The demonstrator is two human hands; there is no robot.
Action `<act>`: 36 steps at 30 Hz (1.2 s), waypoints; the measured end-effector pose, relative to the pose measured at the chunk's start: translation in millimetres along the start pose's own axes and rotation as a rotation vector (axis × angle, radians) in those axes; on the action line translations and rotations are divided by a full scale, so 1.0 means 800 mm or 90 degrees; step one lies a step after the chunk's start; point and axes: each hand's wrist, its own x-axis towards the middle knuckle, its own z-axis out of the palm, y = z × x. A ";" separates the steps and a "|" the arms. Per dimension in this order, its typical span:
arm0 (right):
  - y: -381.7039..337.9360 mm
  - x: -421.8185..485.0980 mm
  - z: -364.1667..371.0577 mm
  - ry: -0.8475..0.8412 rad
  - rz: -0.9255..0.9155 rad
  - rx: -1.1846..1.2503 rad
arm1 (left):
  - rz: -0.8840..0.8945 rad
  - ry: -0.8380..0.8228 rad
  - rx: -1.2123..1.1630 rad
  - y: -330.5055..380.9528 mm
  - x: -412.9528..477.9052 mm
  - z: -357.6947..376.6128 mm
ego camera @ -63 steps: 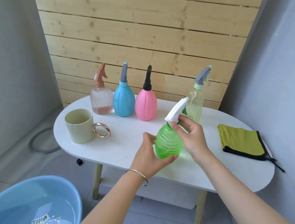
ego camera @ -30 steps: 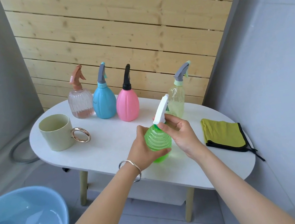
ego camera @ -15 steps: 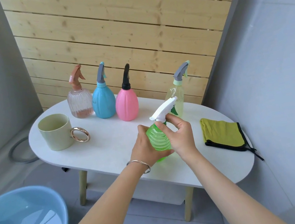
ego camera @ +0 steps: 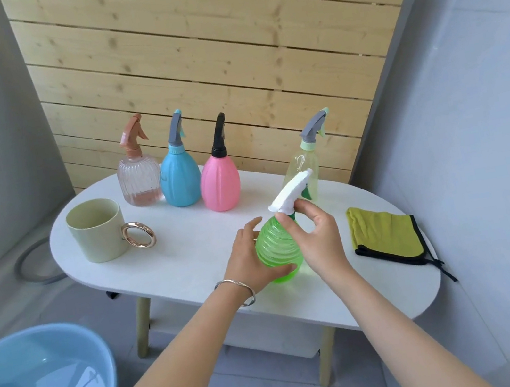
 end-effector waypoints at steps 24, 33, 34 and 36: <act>-0.013 0.025 -0.025 -0.322 0.075 0.090 | -0.037 -0.043 -0.048 -0.002 -0.012 -0.004; 0.003 0.006 0.004 -0.091 -0.017 0.005 | -0.083 0.012 -0.008 0.006 -0.017 0.005; 0.002 0.004 0.005 -0.085 -0.014 0.001 | -0.085 0.014 0.000 0.007 -0.017 0.005; -0.002 0.003 0.006 -0.078 -0.005 0.000 | -0.089 0.013 0.007 0.009 -0.018 0.004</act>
